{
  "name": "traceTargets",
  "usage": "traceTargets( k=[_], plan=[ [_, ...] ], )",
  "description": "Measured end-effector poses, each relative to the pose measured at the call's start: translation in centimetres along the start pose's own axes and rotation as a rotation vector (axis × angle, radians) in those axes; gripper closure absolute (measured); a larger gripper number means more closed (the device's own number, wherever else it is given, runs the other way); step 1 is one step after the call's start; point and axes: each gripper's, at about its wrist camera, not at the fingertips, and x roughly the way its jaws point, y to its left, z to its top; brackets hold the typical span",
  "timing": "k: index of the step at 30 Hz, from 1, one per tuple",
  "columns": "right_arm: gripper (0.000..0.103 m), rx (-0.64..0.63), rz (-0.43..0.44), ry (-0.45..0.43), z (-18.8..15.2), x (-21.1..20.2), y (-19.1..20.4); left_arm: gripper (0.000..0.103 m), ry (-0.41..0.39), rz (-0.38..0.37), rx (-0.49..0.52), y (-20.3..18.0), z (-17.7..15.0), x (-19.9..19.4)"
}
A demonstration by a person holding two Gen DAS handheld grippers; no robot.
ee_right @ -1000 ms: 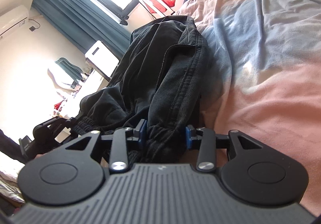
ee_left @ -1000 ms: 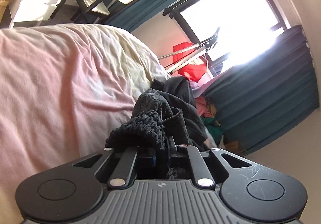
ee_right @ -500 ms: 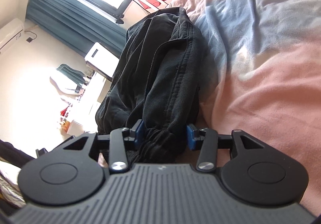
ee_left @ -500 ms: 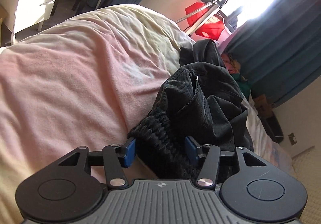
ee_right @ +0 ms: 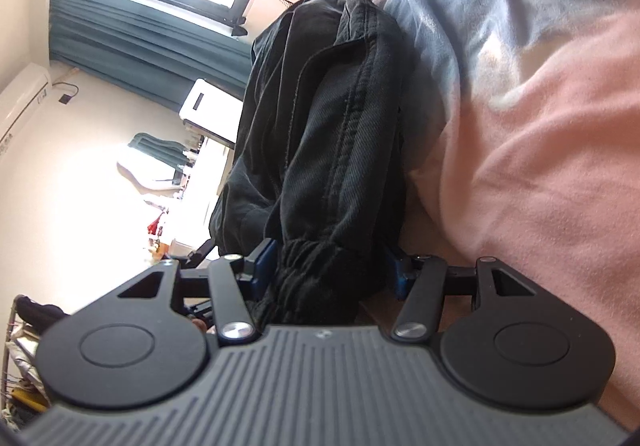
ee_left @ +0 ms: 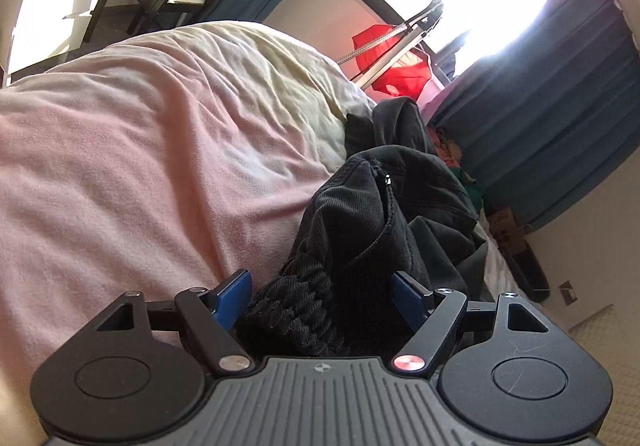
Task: Fold clothes
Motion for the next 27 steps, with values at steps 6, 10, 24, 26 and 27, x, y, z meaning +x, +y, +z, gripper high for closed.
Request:
traceTargets(
  k=[6, 10, 24, 26, 27],
  plan=[
    [0.061, -0.109, -0.056, -0.011, -0.5, 0.6, 0.9, 0.030, 0.003, 0.049, 0.113, -0.9, -0.8, 0.9],
    [0.073, -0.128, -0.073, -0.023, -0.8, 0.4, 1.1, 0.034, 0.008, 0.097, 0.175, -2.0, -1.0, 0.7],
    [0.077, -0.070, -0.072, -0.093, 0.0, -1.4, 1.1, 0.032, 0.058, 0.105, 0.373, -4.0, -3.1, 2.2],
    [0.077, -0.079, -0.074, -0.090, 0.1, -1.1, 1.1, 0.040, 0.015, 0.103, 0.398, -4.4, -3.2, 2.1],
    [0.077, -0.087, -0.073, -0.089, 0.0, -1.1, 1.2, 0.046, -0.010, 0.099, 0.420, -4.6, -3.2, 1.9]
  ],
)
